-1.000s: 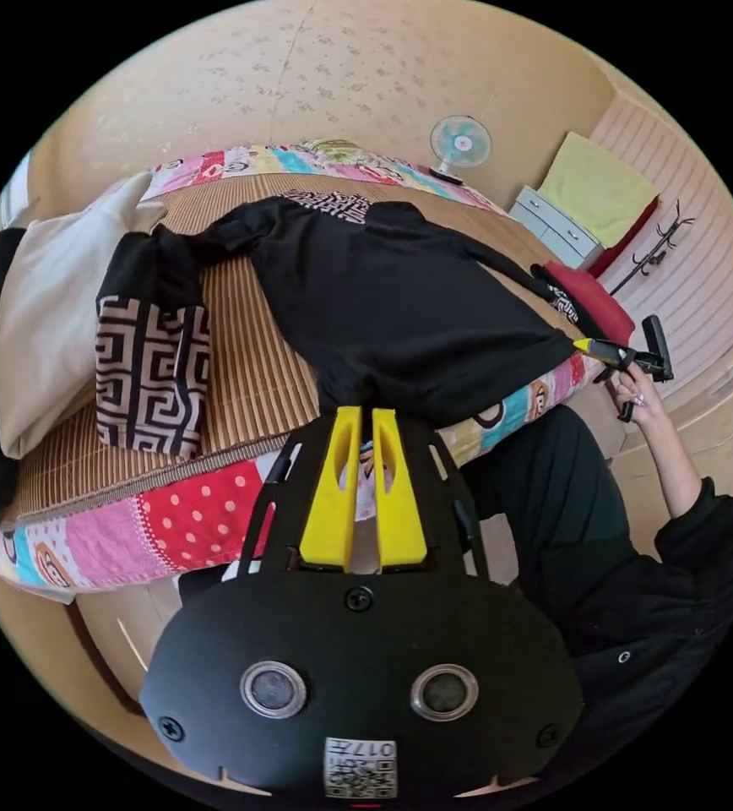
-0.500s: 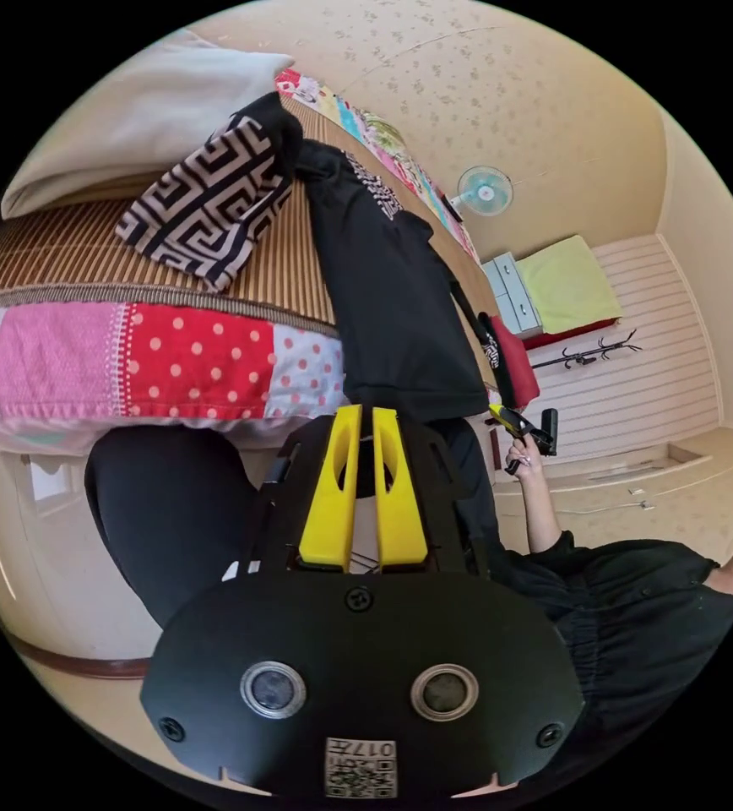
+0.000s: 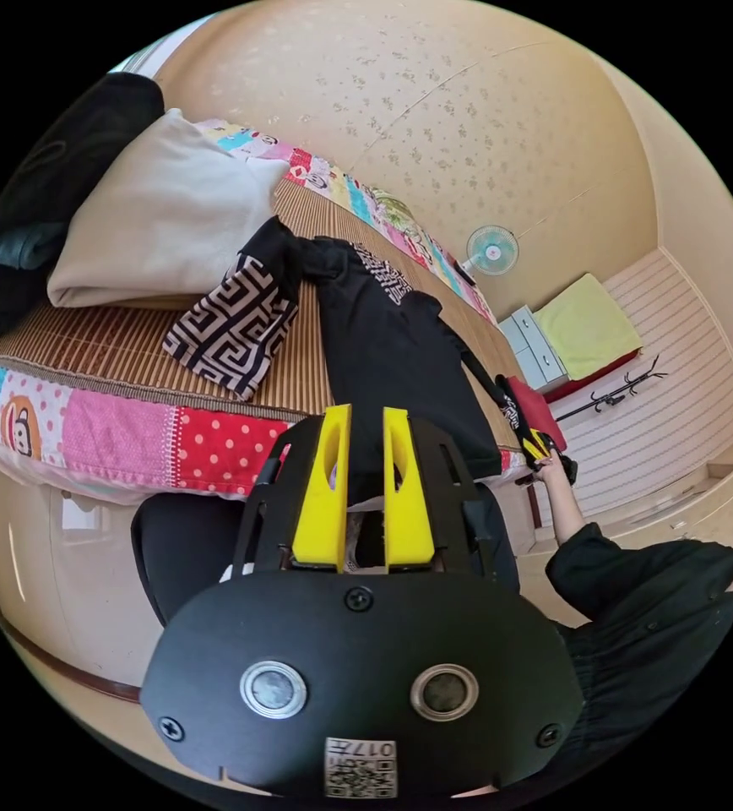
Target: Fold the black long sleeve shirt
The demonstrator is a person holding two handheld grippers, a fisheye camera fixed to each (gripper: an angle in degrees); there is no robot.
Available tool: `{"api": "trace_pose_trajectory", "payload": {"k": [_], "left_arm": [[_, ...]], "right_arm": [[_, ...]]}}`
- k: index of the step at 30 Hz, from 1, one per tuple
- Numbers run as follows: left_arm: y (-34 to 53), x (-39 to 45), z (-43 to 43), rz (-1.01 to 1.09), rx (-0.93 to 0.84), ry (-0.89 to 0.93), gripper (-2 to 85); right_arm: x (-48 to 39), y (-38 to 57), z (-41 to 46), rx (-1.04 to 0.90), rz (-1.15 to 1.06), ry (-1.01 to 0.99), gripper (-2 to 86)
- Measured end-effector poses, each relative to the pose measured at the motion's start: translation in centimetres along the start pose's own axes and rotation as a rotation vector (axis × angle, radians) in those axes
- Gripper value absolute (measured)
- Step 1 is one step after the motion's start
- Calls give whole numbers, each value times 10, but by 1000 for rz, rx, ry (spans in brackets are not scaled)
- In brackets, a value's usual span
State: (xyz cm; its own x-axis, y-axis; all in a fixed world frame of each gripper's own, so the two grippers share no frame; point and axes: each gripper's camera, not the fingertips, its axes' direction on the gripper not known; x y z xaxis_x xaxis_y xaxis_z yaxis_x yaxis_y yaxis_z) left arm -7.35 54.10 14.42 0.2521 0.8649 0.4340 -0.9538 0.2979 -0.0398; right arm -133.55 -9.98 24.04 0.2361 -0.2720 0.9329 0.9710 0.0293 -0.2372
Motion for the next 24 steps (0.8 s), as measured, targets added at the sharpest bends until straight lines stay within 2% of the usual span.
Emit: {"api": "trace_pose_trajectory", "payload": {"k": [4,7,8,11,13,15,17,19,21,24], "left_arm": [[-8,-1,14,-14,-40,-19,66],[-13,-3,19,-36,-40,-15,65],[-14,-3,19,-38,-36,-13,65],[-19,-2,20,-43,-29,2,65],[-20,-2,25,-53,-32,18,65],[-20,-3,30,-62,-42,23,65],[-22,-3,35,-62,-54,40,65],[-24,-2,36,-59,-59,51,64],[-25,-1,33,-54,-47,51,64],[-26,-2,26,-53,-35,52,64]], "right_arm": [[19,-45,49,-87,90,-60,79],[10,-68,77,-112,43,20,48],[-1,-75,79,-105,-7,49,40],[-43,-72,58,-60,-248,-87,31],[-54,-57,41,-18,-359,-101,30],[-29,-48,38,3,-319,38,31],[12,-53,50,-65,-224,107,35],[54,-54,58,-125,-113,83,40],[83,-45,53,-115,-80,-44,55],[92,-36,47,-71,-89,-35,80]]}}
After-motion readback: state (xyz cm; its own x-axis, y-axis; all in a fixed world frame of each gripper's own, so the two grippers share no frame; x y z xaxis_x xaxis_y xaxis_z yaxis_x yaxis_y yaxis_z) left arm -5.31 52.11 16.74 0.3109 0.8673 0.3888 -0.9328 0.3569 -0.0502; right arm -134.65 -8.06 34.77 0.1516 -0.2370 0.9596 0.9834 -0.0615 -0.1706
